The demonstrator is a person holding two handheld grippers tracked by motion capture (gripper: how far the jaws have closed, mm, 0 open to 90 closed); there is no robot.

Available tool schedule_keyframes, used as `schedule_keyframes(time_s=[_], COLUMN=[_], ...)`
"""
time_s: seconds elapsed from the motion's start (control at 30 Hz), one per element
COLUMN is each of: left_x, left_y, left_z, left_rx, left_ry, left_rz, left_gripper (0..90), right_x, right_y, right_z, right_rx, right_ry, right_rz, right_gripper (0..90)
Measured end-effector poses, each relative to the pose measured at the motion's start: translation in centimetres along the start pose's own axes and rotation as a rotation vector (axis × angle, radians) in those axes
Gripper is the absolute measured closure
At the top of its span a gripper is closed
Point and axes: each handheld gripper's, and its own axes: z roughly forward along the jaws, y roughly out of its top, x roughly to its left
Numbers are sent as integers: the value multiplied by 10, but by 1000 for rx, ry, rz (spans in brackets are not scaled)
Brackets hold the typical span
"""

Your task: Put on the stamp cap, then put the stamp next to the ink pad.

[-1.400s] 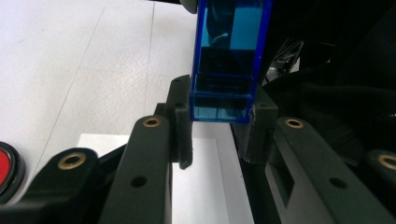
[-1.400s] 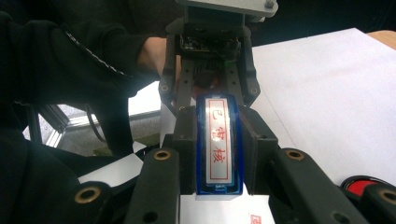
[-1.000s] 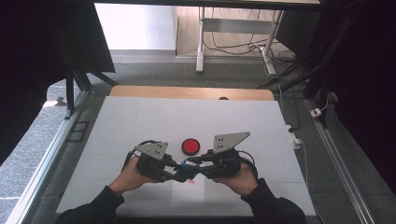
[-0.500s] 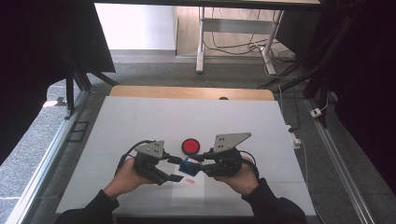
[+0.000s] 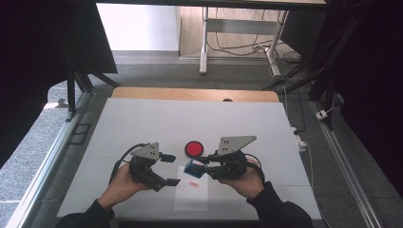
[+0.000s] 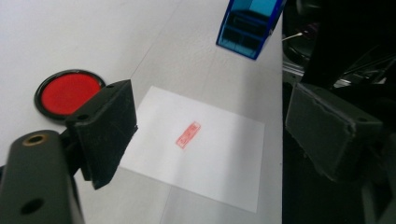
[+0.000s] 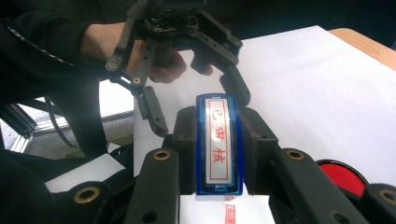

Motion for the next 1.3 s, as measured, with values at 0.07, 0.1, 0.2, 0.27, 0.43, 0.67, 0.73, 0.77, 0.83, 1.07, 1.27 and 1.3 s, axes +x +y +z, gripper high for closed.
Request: schedule_keyframes(time_s=[0.07, 0.1, 0.2, 0.27, 0.43, 0.67, 0.73, 0.77, 0.83, 1.07, 1.27, 1.3], left_x=[-1, -2, -4, -6, -11, -19, -21, -22, -23, -30, -36, -37], left_y=[-2, -3, -7, -9, -18, -30, -35, -37, -41, -57, -68, -70], left_z=[-3, -4, -10, -13, -22, -37, -41, -44, -48, -62, -71, -73], left_rx=[9, 15, 14, 21, 23, 11, 10, 6, 2, -8, -9, -10], left_ry=[23, 31, 54, 82, 112, 162, 181, 192, 206, 259, 285, 289], left_rz=[-13, -28, -56, -70, -111, -142, -153, -160, -176, -222, -253, -259], left_gripper=[131, 117, 82, 76, 44, 16, 2, 0, 0, 0, 0, 0], right_x=[-1, -1, -2, -2, -2, -3, -3, -3, -4, -5, -7, -7], right_y=[-1, -1, -2, -2, -3, -4, -4, -4, -5, -7, -8, -8], right_z=[-1, -1, -1, -2, -2, -2, -2, -2, -2, -2, -2, -2], right_rx=[6, 5, 3, 8, 23, 33, 34, 37, 37, 41, 51, 54], right_ry=[-10, -14, -21, -23, -41, -56, -62, -65, -70, -84, -104, -109], right_rz=[2, 5, 12, 12, 7, 5, 8, 7, 10, 5, -1, 1], right_gripper=[709, 709, 709, 709, 709, 709, 709, 709, 709, 709, 709, 709])
